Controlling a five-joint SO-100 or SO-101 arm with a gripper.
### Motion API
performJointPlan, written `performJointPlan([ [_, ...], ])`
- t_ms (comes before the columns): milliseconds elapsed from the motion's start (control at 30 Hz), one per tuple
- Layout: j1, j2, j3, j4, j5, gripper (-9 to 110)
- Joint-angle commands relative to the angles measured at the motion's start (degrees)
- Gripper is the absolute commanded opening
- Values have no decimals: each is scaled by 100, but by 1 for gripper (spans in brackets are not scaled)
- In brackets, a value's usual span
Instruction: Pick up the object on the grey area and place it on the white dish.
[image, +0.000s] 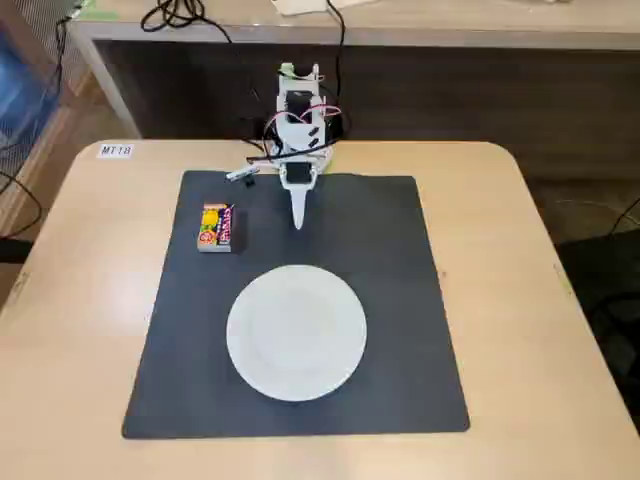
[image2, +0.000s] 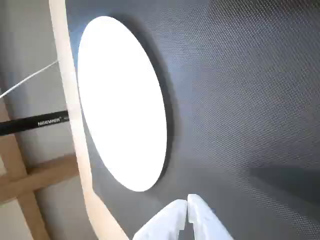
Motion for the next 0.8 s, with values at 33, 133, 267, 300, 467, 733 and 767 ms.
performJointPlan([
  [33,-272,-3419,-3911,633,-185,0],
  [133,-281,-3480,-3920,668,-167,0],
  [267,-316,-3551,-3938,668,-158,0],
  [300,-316,-3560,-3946,668,-149,0],
  [467,-158,-3621,-3973,633,571,0],
  [733,940,-4201,-4140,132,2953,0],
  [767,1116,-4359,-4236,167,3138,0],
])
